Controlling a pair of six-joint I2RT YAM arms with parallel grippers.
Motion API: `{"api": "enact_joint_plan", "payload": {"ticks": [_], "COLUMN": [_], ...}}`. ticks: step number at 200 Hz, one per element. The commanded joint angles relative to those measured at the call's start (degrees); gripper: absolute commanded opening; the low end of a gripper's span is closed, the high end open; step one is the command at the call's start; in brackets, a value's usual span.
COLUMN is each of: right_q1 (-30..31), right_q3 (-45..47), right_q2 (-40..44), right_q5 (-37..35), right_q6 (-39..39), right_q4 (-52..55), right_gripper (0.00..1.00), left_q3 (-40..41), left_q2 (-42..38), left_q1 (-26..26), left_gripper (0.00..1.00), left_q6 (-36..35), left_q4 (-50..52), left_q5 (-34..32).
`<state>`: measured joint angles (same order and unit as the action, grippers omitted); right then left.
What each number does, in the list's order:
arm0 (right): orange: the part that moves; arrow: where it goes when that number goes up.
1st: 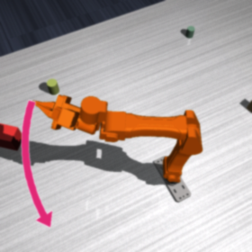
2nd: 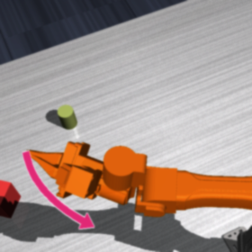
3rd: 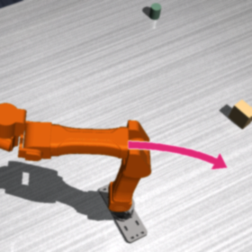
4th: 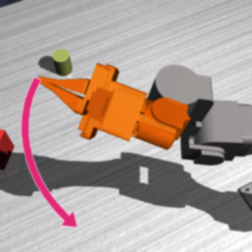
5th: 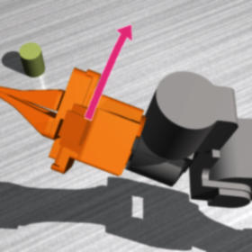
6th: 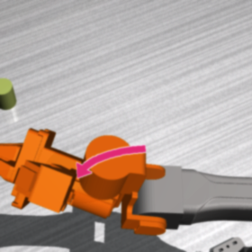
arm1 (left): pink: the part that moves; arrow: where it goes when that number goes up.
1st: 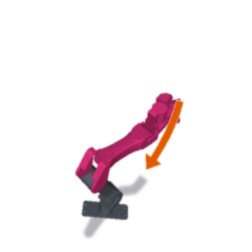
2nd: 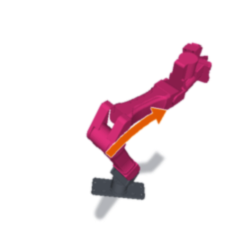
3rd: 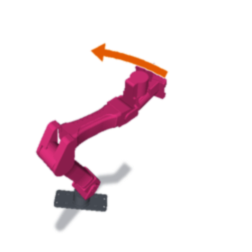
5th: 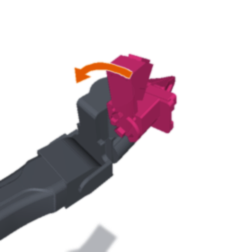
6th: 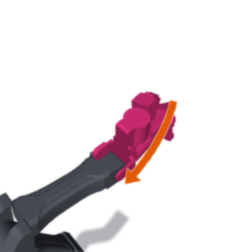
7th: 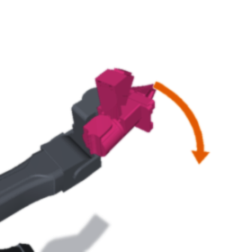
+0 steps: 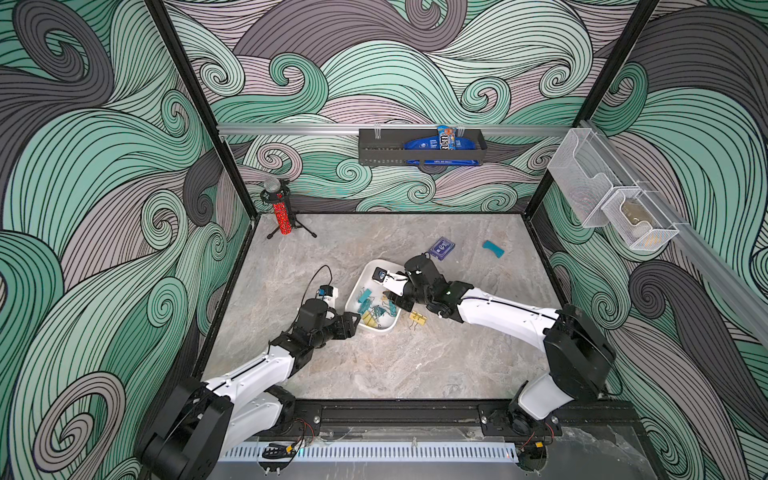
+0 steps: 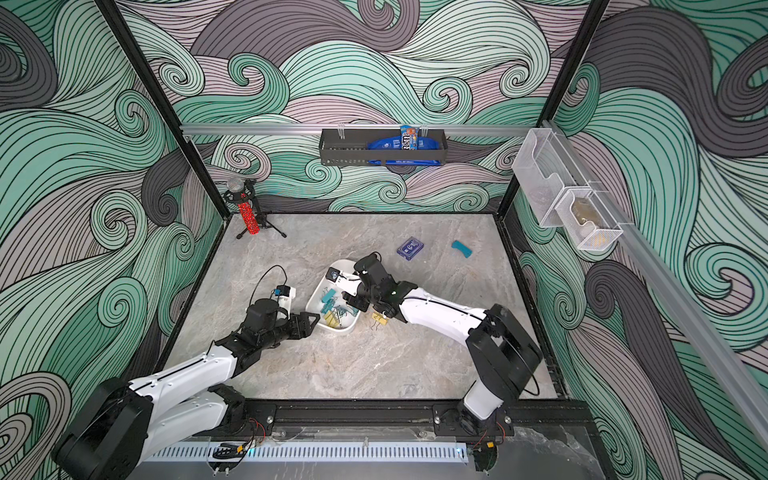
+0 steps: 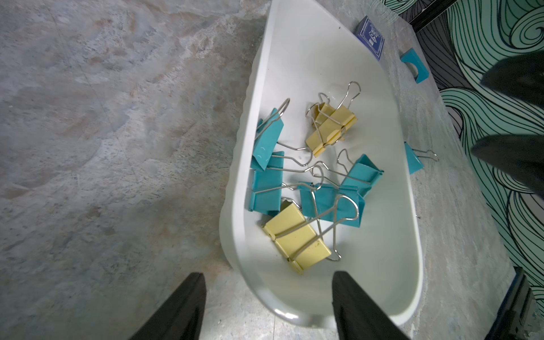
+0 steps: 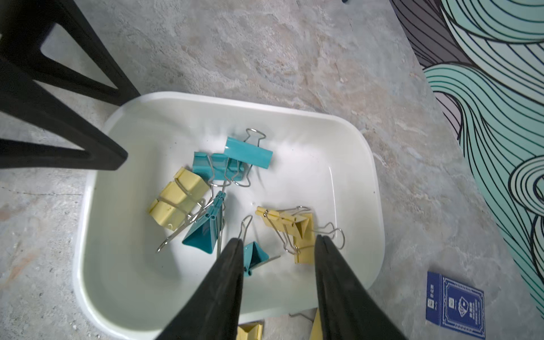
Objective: Take out the binder clips from the storage box
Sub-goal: Pick up the binder clip from the storage box.
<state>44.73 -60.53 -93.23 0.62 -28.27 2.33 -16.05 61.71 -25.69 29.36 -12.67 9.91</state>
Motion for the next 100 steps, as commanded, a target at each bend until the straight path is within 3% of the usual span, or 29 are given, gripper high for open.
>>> {"api": "enact_joint_plan", "payload": {"ticks": [1, 100], "right_q1": [0.25, 0.8], "right_q3": [-2.51, -12.06], "right_q2": [-2.88, -14.89], "right_q5": [4.22, 8.03], "right_q6": [-5.13, -12.09], "right_q4": [-1.0, -0.99], "right_gripper": [0.42, 0.44], "left_q3": [-1.7, -2.93], "left_q2": [0.73, 1.79], "left_q1": [-0.26, -0.26], "left_gripper": [0.71, 0.71], "left_q6": [0.17, 0.05], "left_q4": [-0.41, -0.29], "left_q5": [-0.05, 0.54]}}
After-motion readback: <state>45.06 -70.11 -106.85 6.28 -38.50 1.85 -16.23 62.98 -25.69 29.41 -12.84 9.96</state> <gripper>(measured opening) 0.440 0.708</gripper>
